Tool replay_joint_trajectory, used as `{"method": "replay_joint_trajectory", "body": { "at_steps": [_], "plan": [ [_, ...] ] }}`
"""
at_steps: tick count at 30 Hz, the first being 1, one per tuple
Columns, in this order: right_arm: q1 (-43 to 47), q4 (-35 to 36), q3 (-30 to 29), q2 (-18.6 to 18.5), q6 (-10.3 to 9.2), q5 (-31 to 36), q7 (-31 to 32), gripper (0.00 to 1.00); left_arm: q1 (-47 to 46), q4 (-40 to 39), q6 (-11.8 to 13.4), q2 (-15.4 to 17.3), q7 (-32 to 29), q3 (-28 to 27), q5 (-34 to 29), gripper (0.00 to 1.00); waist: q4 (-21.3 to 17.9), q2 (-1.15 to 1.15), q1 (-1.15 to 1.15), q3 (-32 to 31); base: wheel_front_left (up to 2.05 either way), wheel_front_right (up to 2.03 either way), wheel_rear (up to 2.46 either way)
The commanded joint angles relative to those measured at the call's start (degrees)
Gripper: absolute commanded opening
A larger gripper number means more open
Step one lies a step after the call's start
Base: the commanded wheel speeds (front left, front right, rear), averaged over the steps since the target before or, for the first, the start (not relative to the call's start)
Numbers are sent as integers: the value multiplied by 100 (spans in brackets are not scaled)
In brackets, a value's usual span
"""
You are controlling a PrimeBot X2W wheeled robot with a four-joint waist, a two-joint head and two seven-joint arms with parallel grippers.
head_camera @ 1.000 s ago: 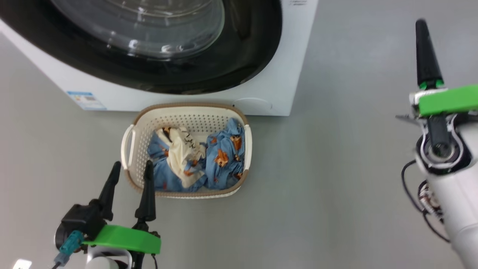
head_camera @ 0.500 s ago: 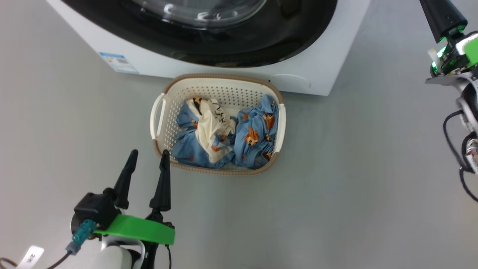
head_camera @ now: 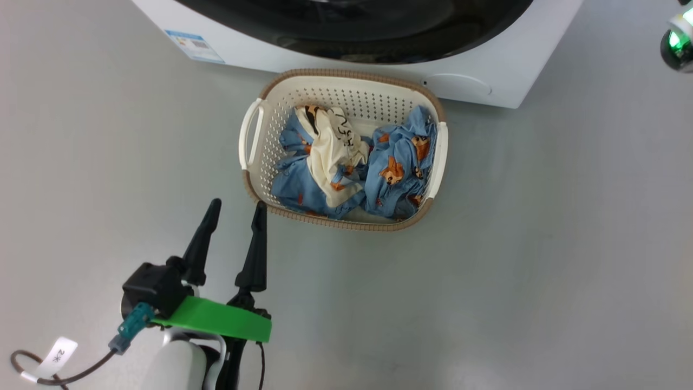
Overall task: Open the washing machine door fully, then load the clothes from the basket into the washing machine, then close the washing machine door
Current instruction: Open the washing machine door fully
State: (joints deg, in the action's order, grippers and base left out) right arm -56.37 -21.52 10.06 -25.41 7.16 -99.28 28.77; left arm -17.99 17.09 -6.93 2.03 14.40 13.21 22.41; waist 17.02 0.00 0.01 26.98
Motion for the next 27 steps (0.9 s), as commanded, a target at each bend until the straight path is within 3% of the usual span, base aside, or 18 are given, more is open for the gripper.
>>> {"method": "replay_joint_trajectory", "body": {
  "at_steps": [1,10,27],
  "plan": [
    [-149,93,-37,21,33,35,117,0,-135,-174,59,85,60,-126,61,100,76,0,0,119,0,0,0],
    [-784,-240,-23,146,33,361,603,0,-286,-260,103,85,60,102,258,100,238,0,0,497,0,0,0],
    [-1355,-420,40,302,33,725,825,0,-425,-339,194,85,60,326,558,100,439,0,0,759,0,0,0]
  ]
}}
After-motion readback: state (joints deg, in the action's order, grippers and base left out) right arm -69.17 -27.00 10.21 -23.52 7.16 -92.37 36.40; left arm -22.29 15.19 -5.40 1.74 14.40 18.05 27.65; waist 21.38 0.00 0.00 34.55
